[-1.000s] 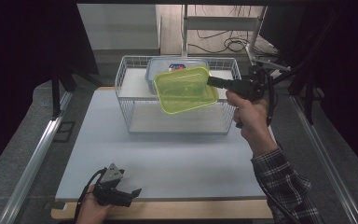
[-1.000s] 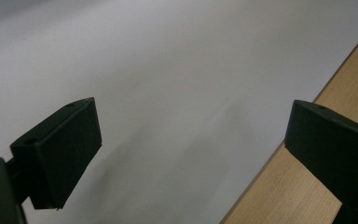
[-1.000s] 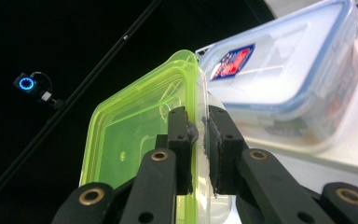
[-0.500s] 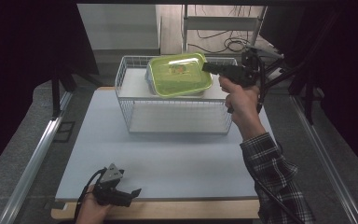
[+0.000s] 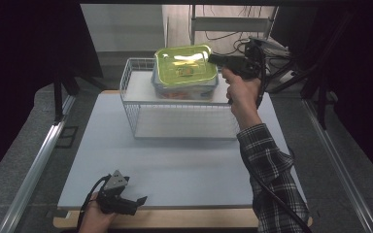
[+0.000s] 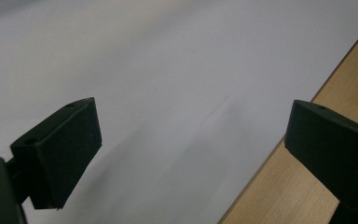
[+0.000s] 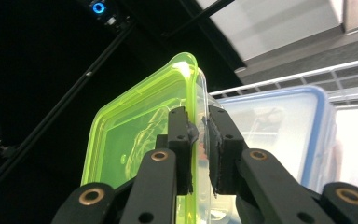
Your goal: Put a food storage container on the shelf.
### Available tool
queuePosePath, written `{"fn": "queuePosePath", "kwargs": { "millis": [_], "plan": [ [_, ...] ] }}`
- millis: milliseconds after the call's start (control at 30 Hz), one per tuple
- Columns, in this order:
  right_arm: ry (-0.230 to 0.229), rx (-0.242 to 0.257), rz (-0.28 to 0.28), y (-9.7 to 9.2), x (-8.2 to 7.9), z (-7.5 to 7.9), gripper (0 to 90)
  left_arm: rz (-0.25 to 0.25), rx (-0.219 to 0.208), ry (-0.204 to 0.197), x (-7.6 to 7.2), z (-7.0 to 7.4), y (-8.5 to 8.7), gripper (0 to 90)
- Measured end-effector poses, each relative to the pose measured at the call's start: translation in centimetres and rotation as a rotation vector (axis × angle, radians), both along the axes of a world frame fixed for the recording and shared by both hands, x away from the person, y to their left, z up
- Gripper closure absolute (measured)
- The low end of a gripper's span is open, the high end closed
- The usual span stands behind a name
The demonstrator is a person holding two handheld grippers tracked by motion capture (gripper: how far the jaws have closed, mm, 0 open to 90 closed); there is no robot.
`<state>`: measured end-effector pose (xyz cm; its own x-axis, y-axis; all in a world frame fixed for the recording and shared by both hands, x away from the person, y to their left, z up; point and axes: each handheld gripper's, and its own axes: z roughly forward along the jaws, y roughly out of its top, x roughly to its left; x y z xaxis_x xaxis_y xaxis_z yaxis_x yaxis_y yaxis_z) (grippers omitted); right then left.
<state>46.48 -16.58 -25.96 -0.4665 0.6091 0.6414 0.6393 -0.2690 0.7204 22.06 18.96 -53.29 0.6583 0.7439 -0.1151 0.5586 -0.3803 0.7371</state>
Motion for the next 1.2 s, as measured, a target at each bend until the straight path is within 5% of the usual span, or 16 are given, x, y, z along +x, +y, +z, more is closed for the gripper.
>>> {"fn": "queuePosePath", "kwargs": {
  "millis": [500, 1200],
  "plan": [
    [-0.010, -0.021, -0.076, 0.7, 1.3, -0.2, 80.0, -0.006, -0.001, 0.003, 0.0, -0.1, -0.1, 3.9],
    [-0.053, -0.160, -0.082, 1.7, 0.9, -0.5, 73.5, -0.011, 0.008, 0.006, 0.0, -0.1, -0.2, 3.9]
  ]
}}
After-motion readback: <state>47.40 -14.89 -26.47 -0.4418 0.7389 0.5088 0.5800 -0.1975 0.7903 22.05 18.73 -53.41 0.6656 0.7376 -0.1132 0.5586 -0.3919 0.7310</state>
